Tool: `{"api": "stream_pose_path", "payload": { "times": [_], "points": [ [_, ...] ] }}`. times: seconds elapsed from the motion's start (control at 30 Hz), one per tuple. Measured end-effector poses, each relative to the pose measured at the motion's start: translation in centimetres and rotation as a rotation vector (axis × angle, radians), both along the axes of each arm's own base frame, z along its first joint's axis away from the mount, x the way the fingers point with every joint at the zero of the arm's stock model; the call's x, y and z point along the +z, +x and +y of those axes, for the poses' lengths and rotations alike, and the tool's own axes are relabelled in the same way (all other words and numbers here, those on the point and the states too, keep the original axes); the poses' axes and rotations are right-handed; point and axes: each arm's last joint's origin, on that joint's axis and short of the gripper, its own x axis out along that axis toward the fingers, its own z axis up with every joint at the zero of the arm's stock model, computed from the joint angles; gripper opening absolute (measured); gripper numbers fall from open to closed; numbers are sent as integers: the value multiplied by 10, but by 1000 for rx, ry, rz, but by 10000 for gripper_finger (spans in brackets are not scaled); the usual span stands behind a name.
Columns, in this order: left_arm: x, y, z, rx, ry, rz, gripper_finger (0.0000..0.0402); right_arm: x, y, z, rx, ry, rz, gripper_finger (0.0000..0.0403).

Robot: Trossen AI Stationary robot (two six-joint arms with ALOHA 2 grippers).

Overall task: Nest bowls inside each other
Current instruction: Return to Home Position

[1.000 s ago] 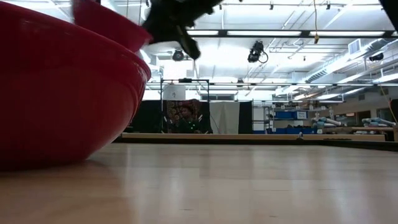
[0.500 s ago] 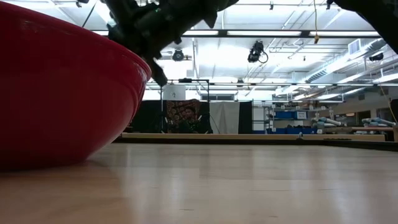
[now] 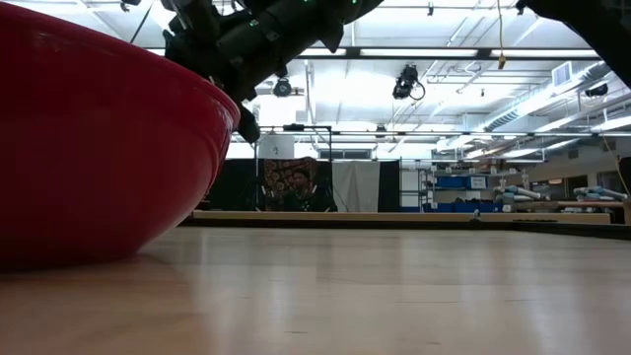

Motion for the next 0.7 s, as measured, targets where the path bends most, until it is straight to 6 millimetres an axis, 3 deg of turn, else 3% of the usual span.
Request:
{"api": "stream_pose_path", "payload": {
  "times": [0.17, 0.3, 0.53, 0.7],
  "points": [
    [0, 0, 0, -1, 15, 3, 172, 1, -2, -13, 14, 80, 45, 202],
    [0, 0, 0, -3, 33, 3, 172, 12, -7, -17, -7, 81, 42, 215],
    [1, 0, 0, -7, 72, -2, 172, 64, -21, -19, -57, 5, -74, 216],
    [-2, 0, 1, 11, 84, 34, 172, 102, -43, -23, -88, -99, -108, 215]
  ]
}}
